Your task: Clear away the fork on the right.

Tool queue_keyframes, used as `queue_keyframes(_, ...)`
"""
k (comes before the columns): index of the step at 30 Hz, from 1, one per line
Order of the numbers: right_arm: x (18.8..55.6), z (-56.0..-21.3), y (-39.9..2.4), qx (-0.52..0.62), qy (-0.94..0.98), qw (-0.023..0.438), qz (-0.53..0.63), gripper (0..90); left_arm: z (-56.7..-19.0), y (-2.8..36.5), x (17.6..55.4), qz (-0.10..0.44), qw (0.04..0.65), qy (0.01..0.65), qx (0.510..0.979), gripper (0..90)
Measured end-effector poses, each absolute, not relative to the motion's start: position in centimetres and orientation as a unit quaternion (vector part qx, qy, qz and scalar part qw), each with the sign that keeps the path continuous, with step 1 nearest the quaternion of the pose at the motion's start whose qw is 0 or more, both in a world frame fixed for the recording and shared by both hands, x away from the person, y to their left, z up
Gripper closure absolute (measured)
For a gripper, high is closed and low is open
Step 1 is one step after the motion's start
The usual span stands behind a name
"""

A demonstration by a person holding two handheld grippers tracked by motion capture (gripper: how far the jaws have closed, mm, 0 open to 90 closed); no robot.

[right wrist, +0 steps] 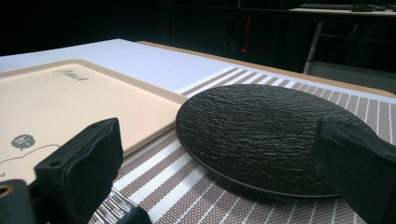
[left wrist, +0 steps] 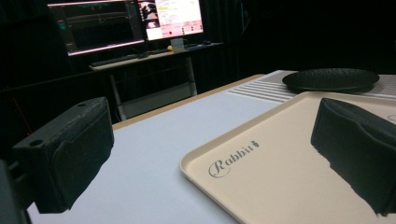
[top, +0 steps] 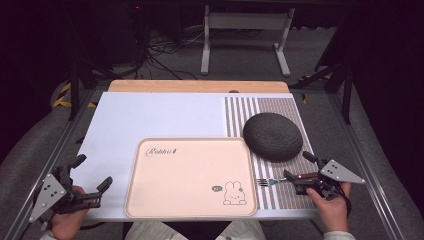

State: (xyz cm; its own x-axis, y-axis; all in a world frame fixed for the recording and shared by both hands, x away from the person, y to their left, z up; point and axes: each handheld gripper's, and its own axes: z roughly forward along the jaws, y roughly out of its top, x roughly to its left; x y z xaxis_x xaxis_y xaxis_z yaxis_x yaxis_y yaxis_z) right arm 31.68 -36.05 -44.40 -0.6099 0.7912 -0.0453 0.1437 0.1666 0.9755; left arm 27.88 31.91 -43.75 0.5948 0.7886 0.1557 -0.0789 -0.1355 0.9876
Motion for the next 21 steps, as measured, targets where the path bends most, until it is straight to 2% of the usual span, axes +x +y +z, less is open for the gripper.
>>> queue_keyframes(21, 31.98, -43.87, -36.15, 0.334, 0.699, 0.284, 0.565, 1.9, -43.74, 31.9, 27.84, 0.362, 0.6, 0.27, 0.661, 0.0)
